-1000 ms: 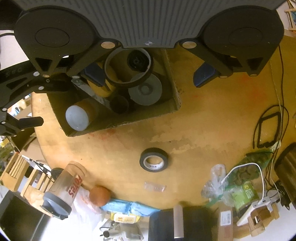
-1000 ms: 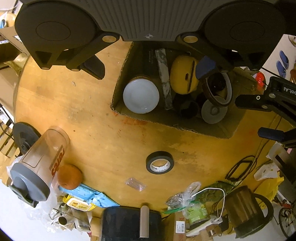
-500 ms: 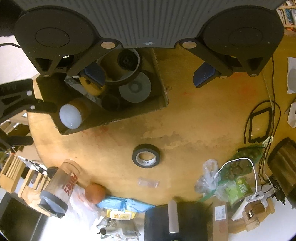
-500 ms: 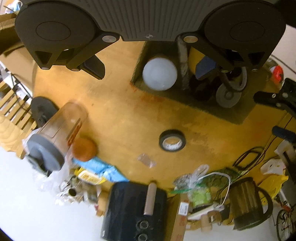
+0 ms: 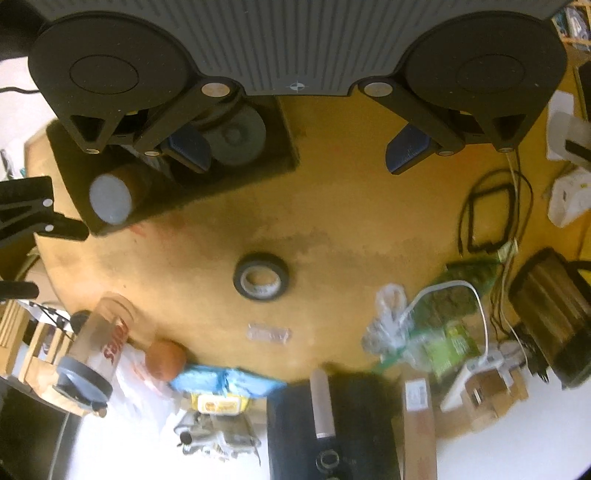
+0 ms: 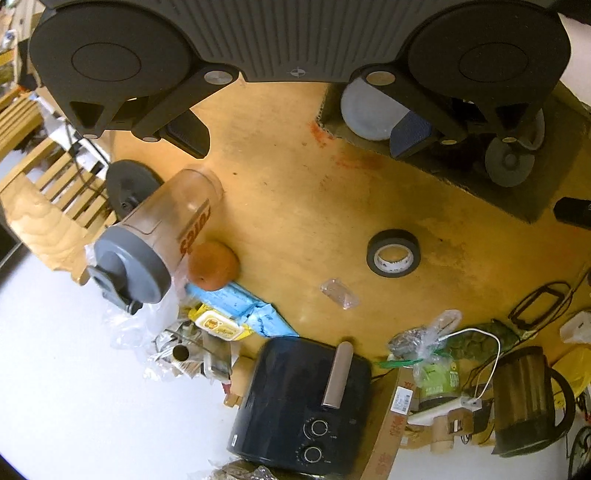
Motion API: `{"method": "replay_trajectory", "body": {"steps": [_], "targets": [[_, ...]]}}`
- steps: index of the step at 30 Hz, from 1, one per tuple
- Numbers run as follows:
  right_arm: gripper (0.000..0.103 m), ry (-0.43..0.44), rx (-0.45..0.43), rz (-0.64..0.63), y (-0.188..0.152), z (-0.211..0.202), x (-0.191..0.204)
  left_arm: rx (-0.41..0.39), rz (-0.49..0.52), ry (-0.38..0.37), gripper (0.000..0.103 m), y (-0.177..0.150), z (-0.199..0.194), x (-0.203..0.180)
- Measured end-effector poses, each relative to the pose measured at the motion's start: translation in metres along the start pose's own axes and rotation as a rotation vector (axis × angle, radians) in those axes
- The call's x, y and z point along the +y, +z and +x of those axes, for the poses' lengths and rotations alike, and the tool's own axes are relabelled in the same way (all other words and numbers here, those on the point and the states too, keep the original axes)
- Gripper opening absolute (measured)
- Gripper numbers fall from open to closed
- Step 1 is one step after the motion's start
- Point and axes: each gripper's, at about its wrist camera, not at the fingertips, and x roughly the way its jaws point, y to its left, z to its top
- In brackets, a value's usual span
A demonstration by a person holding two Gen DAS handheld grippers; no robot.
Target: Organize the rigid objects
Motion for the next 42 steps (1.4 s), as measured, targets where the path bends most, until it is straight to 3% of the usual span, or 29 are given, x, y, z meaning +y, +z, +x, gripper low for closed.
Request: {"method": "replay_trajectory", "body": {"steps": [8, 20, 33, 42], "targets": [[0.103, 0.098, 0.064, 0.044, 0.012, 0.013, -0.006, -0.018, -0.037, -0.035, 0.103, 0.019, 0.009, 0.007], [0.103, 0.156, 0.12, 0.151, 0.017, 0.03, -0.025, -0.022, -0.057, -0.132, 0.103, 0.042, 0.041, 0.01], [0.103, 0.112, 0.164, 0.201, 0.009, 0.038, -0.044, -0.045, 0.047, -0.177, 0.103, 0.066, 0.078, 0.002], [0.103, 0.069, 0.207, 0.267, 0.0, 0.044, -0.06, 0.0, 0.09, -0.175, 0.103, 0.079, 0.114, -0.002]]}}
